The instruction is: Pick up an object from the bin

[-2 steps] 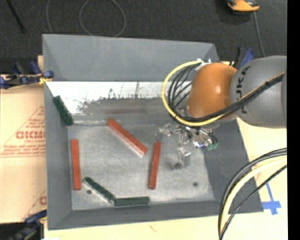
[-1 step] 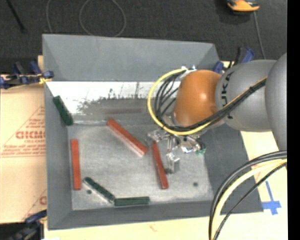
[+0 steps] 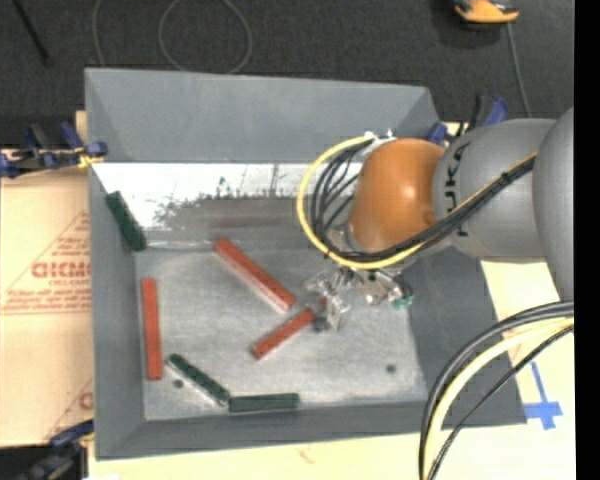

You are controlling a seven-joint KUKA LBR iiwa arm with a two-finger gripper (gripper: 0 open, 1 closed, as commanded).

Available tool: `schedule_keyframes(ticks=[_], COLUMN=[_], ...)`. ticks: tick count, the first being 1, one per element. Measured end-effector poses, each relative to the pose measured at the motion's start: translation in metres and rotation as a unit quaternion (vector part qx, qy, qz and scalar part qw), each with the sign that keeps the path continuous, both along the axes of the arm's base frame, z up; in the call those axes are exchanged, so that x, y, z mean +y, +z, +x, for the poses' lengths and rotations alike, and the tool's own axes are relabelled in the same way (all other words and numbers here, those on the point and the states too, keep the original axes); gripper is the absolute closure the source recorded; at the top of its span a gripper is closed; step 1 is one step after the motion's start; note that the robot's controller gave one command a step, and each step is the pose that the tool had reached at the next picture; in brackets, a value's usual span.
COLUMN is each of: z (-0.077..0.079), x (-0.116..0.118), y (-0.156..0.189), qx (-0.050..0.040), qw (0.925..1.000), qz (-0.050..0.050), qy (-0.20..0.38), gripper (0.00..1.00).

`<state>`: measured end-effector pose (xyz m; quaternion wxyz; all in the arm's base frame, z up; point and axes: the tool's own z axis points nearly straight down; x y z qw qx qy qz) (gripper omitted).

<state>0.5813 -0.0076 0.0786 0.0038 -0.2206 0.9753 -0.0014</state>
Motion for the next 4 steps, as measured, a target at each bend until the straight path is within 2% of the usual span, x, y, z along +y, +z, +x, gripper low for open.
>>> schedule_keyframes(ticks=[1, 2, 3, 4], z=[-0.083, -0.086, -0.084, -0.057], x=[-0.025, -0.024, -0.022, -0.025], y=[-0.005, -0.008, -0.005, 0.18], qx=[-0.0031, 0.0013, -0.002, -0.0021], qw=[0.9784, 0.978, 0.9778, 0.9776], qz=[-0.001, -0.001, 0.0, -0.002], qy=[0.207, 0.208, 0.209, 0.21], gripper=[1.0, 0.0, 1.0, 1.0])
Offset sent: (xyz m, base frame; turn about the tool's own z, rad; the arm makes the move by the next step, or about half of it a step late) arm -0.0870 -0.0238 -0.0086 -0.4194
